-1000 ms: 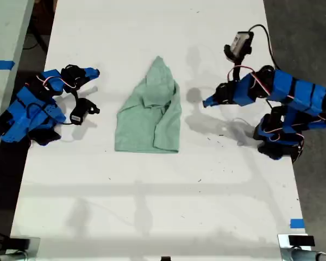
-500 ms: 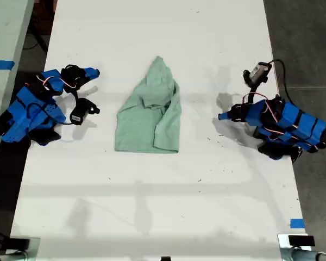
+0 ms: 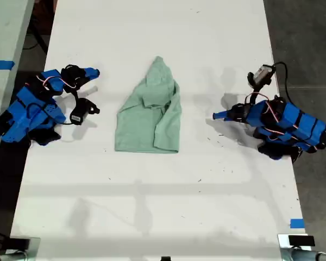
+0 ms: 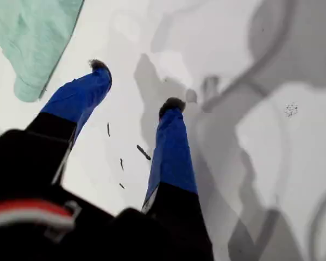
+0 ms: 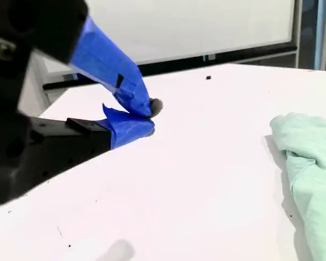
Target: Fold t shirt
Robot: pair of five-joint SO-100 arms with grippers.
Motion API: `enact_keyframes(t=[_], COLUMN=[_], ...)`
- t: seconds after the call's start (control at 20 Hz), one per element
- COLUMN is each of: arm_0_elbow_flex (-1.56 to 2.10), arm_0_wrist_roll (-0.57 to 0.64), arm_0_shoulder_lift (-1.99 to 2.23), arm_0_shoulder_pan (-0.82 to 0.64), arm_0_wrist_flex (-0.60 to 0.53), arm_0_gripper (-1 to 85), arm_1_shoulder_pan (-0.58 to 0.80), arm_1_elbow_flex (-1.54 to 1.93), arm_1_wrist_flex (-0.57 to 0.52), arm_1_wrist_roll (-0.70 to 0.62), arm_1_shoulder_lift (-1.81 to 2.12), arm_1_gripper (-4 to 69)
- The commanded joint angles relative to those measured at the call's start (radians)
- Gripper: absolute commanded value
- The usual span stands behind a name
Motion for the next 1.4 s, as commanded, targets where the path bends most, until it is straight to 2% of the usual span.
enact_keyframes(t=[0.0,0.2,0.45,1.35], arm_0_elbow_flex=[0.035,0.035,0.035,0.035], arm_0_wrist_roll=[-0.011,-0.008,-0.011,-0.012], arm_0_shoulder_lift=[0.011,0.011,0.011,0.011], arm_0_shoulder_pan=[-0.005,-0.002,-0.002,0.002], arm_0_wrist_flex=[-0.012,-0.015,-0.014,-0.014], arm_0_gripper=[-0.3,-0.3,-0.3,-0.3], arm_1_shoulder_pan=[-0.015,-0.009,-0.009,-0.009], arm_1_elbow_flex=[0.054,0.054,0.054,0.054], arm_1_wrist_flex=[0.002,0.002,0.002,0.002], arm_1_wrist_roll=[-0.321,-0.353,-0.353,-0.353], arm_1_shoulder_lift=[0.008,0.008,0.008,0.008], arm_1_gripper=[19.0,14.0,11.6,8.8])
